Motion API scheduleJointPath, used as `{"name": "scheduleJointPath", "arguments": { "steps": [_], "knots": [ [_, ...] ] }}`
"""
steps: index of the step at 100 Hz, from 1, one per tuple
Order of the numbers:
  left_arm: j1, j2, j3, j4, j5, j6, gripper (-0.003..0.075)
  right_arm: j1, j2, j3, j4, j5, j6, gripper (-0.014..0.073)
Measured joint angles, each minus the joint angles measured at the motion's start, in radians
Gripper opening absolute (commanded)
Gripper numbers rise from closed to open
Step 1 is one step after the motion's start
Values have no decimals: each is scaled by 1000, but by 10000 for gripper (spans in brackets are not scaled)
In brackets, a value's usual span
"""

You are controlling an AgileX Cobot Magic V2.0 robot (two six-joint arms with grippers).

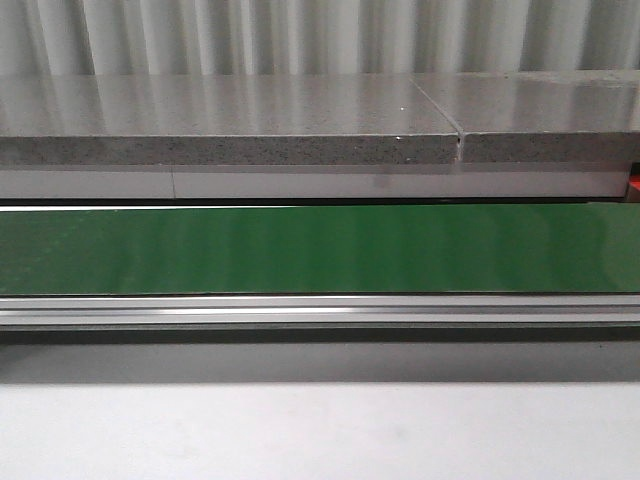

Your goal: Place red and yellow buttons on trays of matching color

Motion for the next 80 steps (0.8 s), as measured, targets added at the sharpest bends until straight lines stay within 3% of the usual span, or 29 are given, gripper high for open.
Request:
{"name": "scheduleJointPath", "arguments": {
  "steps": [26,52,80],
  "knots": [
    [150,324,-159,-11,56,-83,618,0,0,0,0,0,0,-68],
    [158,669,-352,-21,124,-79,618,0,0,0,0,0,0,-68],
    [158,888,-453,-27,130,-77,618,0,0,0,0,0,0,-68]
  ]
}}
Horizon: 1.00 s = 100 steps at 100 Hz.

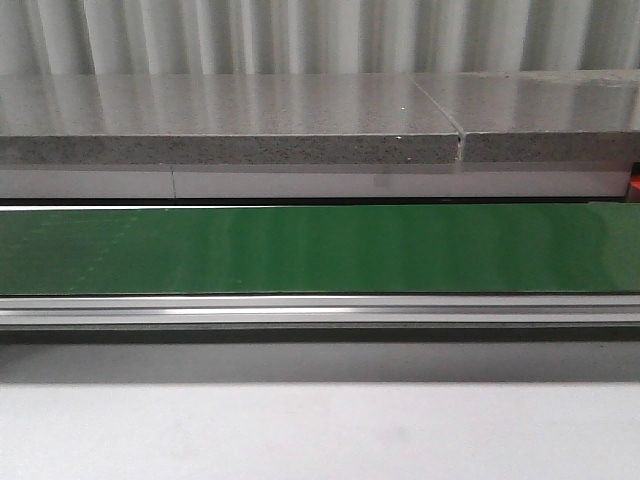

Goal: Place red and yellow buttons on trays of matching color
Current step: 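Move the left gripper down onto another red push-button and grasp it, then carry the red button onto the belt and open the left gripper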

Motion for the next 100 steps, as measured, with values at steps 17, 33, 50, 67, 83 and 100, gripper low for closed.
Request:
{"name": "scheduleJointPath", "arguments": {
  "steps": [17,33,50,67,83,100],
  "knots": [
    [2,69,-1,13,-8,0,618,0,0,0,0,0,0,-68],
    [22,124,-7,14,-31,0,618,0,0,0,0,0,0,-68],
    [24,186,-13,14,-56,0,618,0,0,0,0,0,0,-68],
    [24,239,-15,14,-93,0,618,0,0,0,0,0,0,-68],
    [24,263,-15,14,-125,0,618,0,0,0,0,0,0,-68],
    [24,265,-15,14,-149,0,618,0,0,0,0,0,0,-68]
  ]
}}
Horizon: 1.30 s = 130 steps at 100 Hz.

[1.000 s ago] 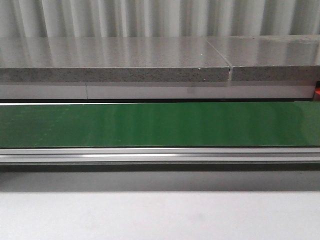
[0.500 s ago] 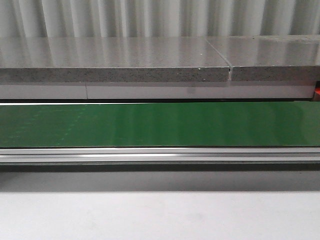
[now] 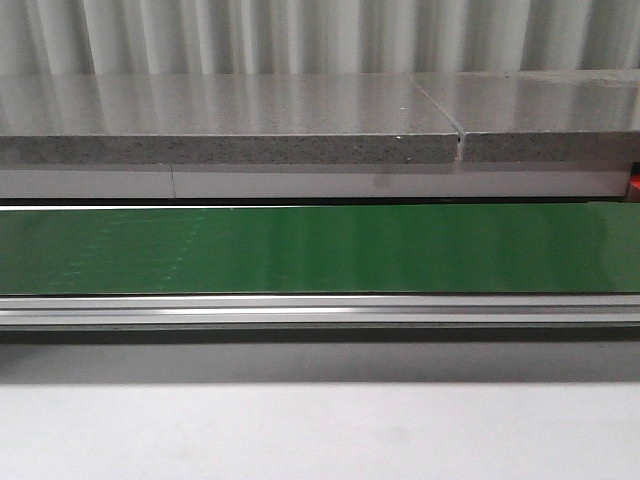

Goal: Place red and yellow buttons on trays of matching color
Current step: 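Carry the red button onto the belt and open the left gripper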

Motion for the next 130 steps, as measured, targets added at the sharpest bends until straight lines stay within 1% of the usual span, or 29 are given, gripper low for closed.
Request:
{"name": "scheduleJointPath", "arguments": {
  "steps": [19,26,33,54,55,56,61,78,92,97,112,130],
  "knots": [
    [0,0,0,0,-4,-2,613,0,0,0,0,0,0,-68],
    [0,0,0,0,-5,-2,580,0,0,0,0,0,0,-68],
    [0,0,0,0,-5,-2,527,0,0,0,0,0,0,-68],
    [0,0,0,0,-8,-2,335,0,0,0,0,0,0,-68],
    [0,0,0,0,-8,-2,315,0,0,0,0,0,0,-68],
    [0,0,0,0,-8,-2,315,0,0,0,0,0,0,-68],
    [0,0,0,0,-8,-2,268,0,0,0,0,0,0,-68],
    [0,0,0,0,-4,-2,94,0,0,0,0,0,0,-68],
    [0,0,-2,-2,7,-2,1,0,0,0,0,0,0,-68],
    [0,-5,-2,-2,15,-2,-20,0,0,0,0,0,0,-68],
    [0,-58,-2,-3,44,-2,-20,0,0,0,0,0,0,-68],
    [0,-199,-2,-3,86,14,-20,0,0,0,0,0,0,-68]
  ]
}}
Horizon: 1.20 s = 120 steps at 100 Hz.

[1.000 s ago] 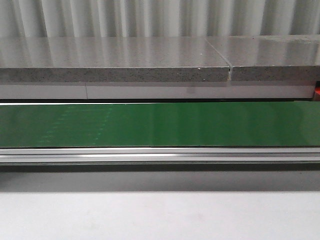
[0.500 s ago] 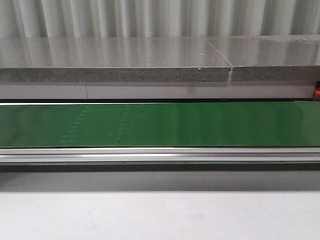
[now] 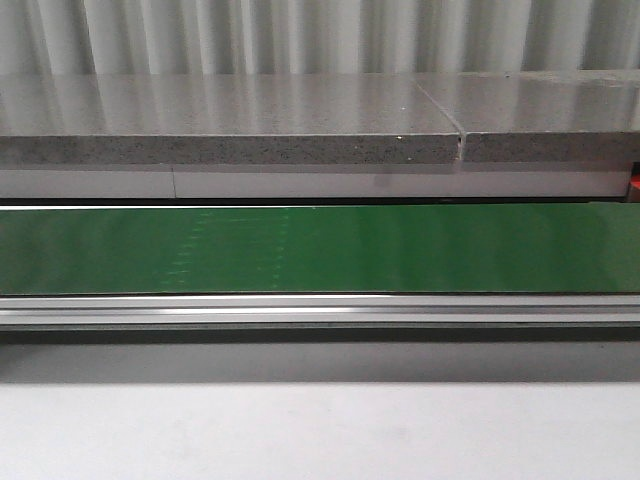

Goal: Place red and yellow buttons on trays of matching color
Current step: 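Carry the red button onto the belt and open the left gripper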

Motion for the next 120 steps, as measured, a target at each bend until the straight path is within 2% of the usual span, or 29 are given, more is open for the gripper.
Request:
{"name": "scheduleJointPath", "arguments": {
  "steps": [19,34,73,105,113,120],
  "knots": [
    [-9,-149,0,0,85,48,-20,0,0,0,0,0,0,-68],
    [-62,-203,0,4,135,97,-20,0,0,0,0,0,0,-68],
    [-191,-142,4,58,166,112,-20,0,0,0,0,2,0,-68],
    [-221,-69,4,87,172,113,-17,0,0,0,0,2,0,-68],
    [-221,-69,4,90,184,114,25,0,0,0,0,2,0,-68],
    [-221,-67,4,92,197,126,129,0,0,0,0,2,0,-68]
  ]
}}
